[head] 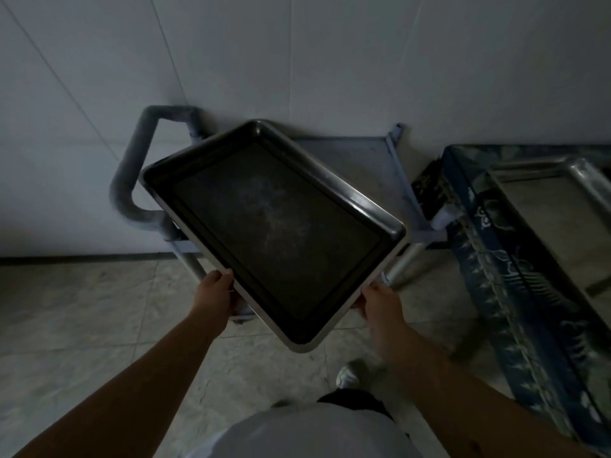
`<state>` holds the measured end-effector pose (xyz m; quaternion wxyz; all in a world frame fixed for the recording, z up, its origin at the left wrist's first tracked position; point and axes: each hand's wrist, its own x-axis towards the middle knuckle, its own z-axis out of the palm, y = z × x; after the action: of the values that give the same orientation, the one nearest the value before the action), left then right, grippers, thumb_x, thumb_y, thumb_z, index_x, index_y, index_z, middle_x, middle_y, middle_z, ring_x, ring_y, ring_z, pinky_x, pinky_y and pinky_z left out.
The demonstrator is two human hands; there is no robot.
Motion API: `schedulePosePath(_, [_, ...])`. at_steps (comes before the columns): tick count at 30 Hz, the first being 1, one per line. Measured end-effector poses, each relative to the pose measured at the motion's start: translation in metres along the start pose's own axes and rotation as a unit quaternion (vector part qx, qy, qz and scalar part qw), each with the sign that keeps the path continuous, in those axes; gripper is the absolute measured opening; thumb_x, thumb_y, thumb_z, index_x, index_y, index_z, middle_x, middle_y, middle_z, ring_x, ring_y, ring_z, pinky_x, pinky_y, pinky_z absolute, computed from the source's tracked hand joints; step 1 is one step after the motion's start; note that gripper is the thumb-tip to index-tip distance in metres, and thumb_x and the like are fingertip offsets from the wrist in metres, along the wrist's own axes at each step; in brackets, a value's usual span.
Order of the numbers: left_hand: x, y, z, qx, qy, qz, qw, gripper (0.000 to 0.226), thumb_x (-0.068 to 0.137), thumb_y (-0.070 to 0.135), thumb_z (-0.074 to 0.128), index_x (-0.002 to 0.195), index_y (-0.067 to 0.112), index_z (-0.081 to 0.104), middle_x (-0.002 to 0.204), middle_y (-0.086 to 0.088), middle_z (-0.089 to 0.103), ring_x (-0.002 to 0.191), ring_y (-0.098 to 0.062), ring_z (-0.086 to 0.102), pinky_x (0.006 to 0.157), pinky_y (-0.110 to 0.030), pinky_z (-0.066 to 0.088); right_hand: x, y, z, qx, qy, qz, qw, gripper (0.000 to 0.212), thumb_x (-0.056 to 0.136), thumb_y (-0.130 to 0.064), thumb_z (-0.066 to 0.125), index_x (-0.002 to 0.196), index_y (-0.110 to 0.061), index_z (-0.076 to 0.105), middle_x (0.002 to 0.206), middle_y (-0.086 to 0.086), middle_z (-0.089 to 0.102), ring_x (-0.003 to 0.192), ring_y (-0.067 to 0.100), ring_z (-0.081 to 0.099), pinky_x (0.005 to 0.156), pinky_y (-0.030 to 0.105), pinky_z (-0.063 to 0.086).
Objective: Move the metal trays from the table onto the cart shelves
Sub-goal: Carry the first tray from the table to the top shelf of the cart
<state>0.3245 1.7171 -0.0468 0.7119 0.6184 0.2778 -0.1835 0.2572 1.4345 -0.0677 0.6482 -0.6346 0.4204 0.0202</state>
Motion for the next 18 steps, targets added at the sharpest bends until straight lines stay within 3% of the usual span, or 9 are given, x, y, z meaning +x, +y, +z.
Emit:
schedulePosePath(4, [0.0, -0.007, 0.008, -0.005, -0.02, -0.008, 1.0, 0.019, 0.104, 0.017, 0.049, 0.109, 0.005, 0.063, 0.091, -0.011, 0.07, 0.067, -0.015, 0.074, 0.056, -0.027, 0.058, 0.012, -0.012, -0.009, 0.04, 0.023, 0.013, 0.999, 0.02, 0.094, -0.013, 0.051, 0.083, -0.01, 0.068, 0.069, 0.009, 0.067, 0.053, 0.017, 0.062, 0.049, 0.026, 0.048])
schedulePosePath(7, [0.002, -0.008, 0.019, 0.003, -0.045, -0.022, 0.999, 0.017, 0.103, 0.015, 0.05, 0.109, 0.007, 0.063, 0.101, -0.015, 0.072, 0.09, -0.026, 0.073, 0.073, -0.038, 0.06, 0.029, -0.027, -0.018, -0.009, 0.065, 0.003, 0.998, 0.019, 0.092, -0.014, 0.053, 0.077, -0.009, 0.064, 0.072, 0.007, 0.063, 0.061, 0.019, 0.058, 0.056, 0.027, 0.046])
schedulePosePath(10, [0.006, -0.006, 0.037, 0.027, -0.074, -0.029, 0.996, 0.016, 0.102, 0.012, 0.051, 0.111, 0.006, 0.062, 0.109, -0.018, 0.07, 0.098, -0.031, 0.07, 0.086, -0.044, 0.058, 0.055, -0.044, -0.027, -0.015, 0.079, 0.006, 0.997, 0.024, 0.094, -0.015, 0.052, 0.072, -0.014, 0.061, 0.075, 0.009, 0.062, 0.065, 0.02, 0.059, 0.052, 0.026, 0.042])
schedulePosePath(13, [0.012, -0.005, 0.063, 0.033, -0.079, -0.02, 0.996, 0.015, 0.099, 0.005, 0.054, 0.113, 0.004, 0.059, 0.108, -0.02, 0.07, 0.088, -0.028, 0.075, 0.066, -0.034, 0.061, 0.089, -0.067, -0.035, -0.044, 0.077, 0.032, 0.996, 0.023, 0.095, -0.02, 0.051, 0.075, -0.013, 0.059, 0.075, 0.009, 0.06, 0.064, 0.023, 0.058, 0.043, 0.025, 0.043])
schedulePosePath(15, [0.015, -0.003, 0.084, 0.033, -0.082, -0.024, 0.996, 0.013, 0.097, 0.003, 0.056, 0.11, 0.003, 0.06, 0.101, -0.019, 0.073, 0.08, -0.025, 0.077, 0.059, -0.027, 0.059, 0.116, -0.088, -0.04, -0.044, 0.099, 0.072, 0.992, 0.02, 0.093, -0.023, 0.053, 0.076, -0.014, 0.056, 0.078, 0.01, 0.058, 0.065, 0.024, 0.056, 0.051, 0.032, 0.046])
schedulePosePath(18, [0.02, 0.002, 0.117, 0.013, -0.081, -0.049, 0.995, 0.015, 0.096, 0.005, 0.058, 0.11, 0.001, 0.061, 0.093, -0.015, 0.077, 0.081, -0.024, 0.077, 0.06, -0.029, 0.059, 0.158, -0.12, -0.044, -0.073, 0.106, 0.109, 0.986, 0.019, 0.094, -0.024, 0.052, 0.09, -0.007, 0.059, 0.079, 0.012, 0.054, 0.073, 0.03, 0.054, 0.068, 0.04, 0.046])
